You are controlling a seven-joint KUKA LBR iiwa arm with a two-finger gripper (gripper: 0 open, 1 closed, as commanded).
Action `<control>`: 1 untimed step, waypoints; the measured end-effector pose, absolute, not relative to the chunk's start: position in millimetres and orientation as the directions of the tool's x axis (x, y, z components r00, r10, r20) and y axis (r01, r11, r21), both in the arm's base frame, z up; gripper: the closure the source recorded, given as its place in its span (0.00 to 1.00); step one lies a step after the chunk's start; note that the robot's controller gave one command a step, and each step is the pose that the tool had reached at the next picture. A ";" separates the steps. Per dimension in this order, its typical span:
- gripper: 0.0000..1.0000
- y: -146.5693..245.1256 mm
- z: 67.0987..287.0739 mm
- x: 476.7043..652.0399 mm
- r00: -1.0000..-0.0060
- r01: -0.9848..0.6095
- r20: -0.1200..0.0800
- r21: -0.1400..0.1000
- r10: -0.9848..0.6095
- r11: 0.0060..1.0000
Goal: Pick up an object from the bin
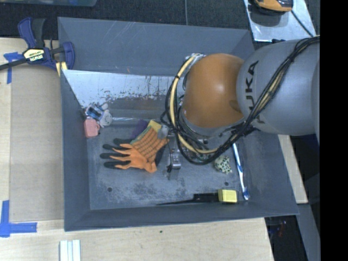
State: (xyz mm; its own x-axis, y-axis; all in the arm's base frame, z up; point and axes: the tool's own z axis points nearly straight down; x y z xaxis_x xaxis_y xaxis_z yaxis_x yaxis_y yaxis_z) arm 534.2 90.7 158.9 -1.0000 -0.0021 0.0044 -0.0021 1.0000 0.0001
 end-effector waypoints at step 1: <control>0.00 90.2 162.5 536.3 -1.000 0.000 -0.003 0.001 0.000 1.000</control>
Offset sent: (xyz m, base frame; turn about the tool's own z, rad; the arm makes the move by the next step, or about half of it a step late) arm 0.0404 0.0313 -0.0889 -0.2385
